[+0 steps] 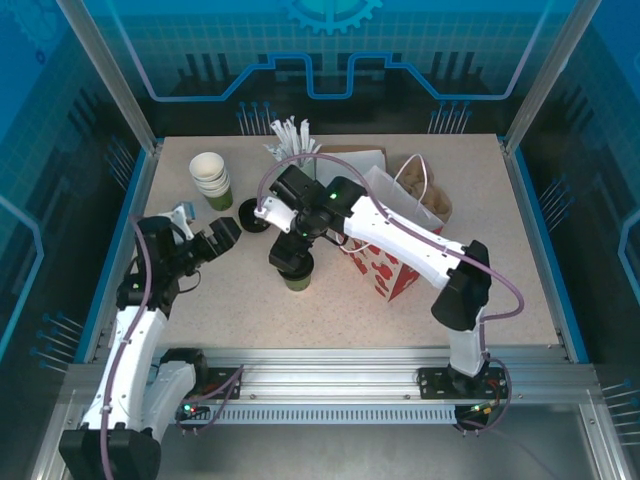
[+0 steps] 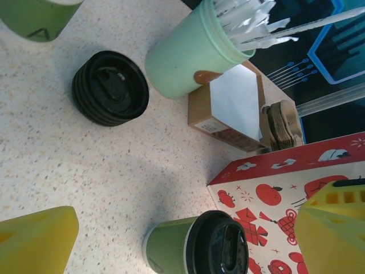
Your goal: Pack the takeout coffee
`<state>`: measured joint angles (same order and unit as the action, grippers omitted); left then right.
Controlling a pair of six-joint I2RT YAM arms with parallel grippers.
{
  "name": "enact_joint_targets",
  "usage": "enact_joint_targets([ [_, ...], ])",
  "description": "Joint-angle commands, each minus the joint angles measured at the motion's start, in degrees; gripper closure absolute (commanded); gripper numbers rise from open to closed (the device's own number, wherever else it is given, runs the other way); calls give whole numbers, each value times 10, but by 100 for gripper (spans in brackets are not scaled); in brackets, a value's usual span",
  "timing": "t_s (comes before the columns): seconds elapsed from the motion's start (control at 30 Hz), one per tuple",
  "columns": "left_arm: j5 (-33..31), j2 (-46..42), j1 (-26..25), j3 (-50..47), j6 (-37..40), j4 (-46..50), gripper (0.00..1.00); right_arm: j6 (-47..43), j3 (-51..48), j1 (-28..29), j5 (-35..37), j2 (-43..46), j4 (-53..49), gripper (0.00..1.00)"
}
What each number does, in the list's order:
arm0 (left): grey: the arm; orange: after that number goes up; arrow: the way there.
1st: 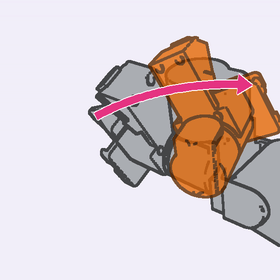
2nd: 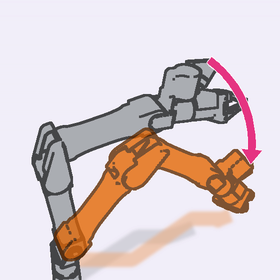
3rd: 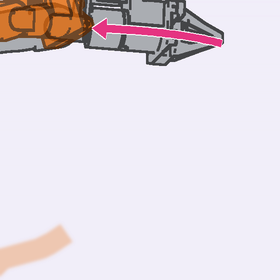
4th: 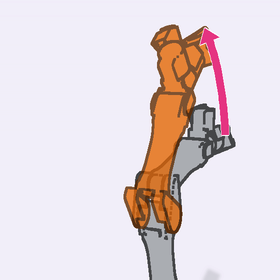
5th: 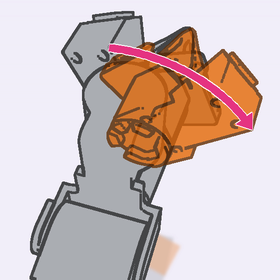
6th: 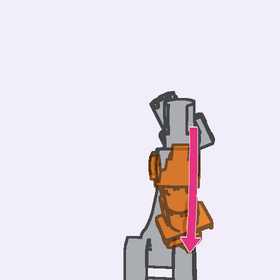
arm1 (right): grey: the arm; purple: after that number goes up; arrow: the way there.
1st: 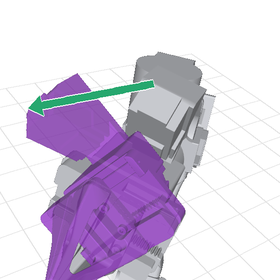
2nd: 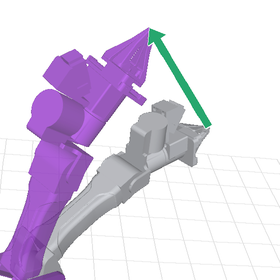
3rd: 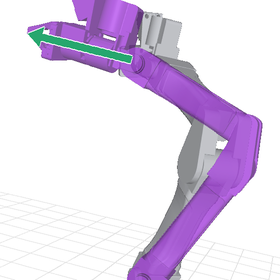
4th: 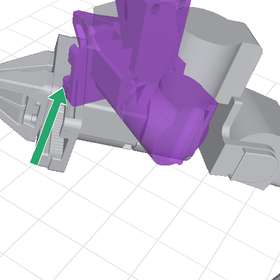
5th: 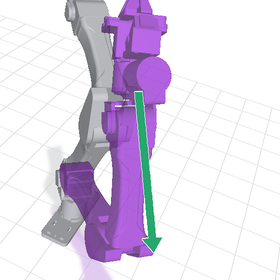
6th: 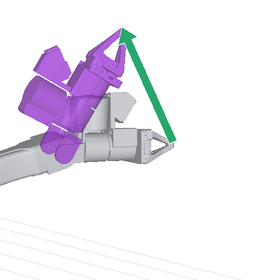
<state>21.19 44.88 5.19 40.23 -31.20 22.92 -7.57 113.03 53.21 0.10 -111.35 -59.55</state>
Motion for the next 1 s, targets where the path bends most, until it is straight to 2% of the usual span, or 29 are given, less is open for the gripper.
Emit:
enact_joint_targets([
  [0.0,42,6,28,21,3,56,1,2,22,-5,4,-16,-44,8],
  [0.17,14,0,41,38,44,85,1,6,31,-9,21,-44,-66,6],
  [0.97,46,-16,42,37,53,71,1,-8,105,-1,29,-136,-132,8],
])
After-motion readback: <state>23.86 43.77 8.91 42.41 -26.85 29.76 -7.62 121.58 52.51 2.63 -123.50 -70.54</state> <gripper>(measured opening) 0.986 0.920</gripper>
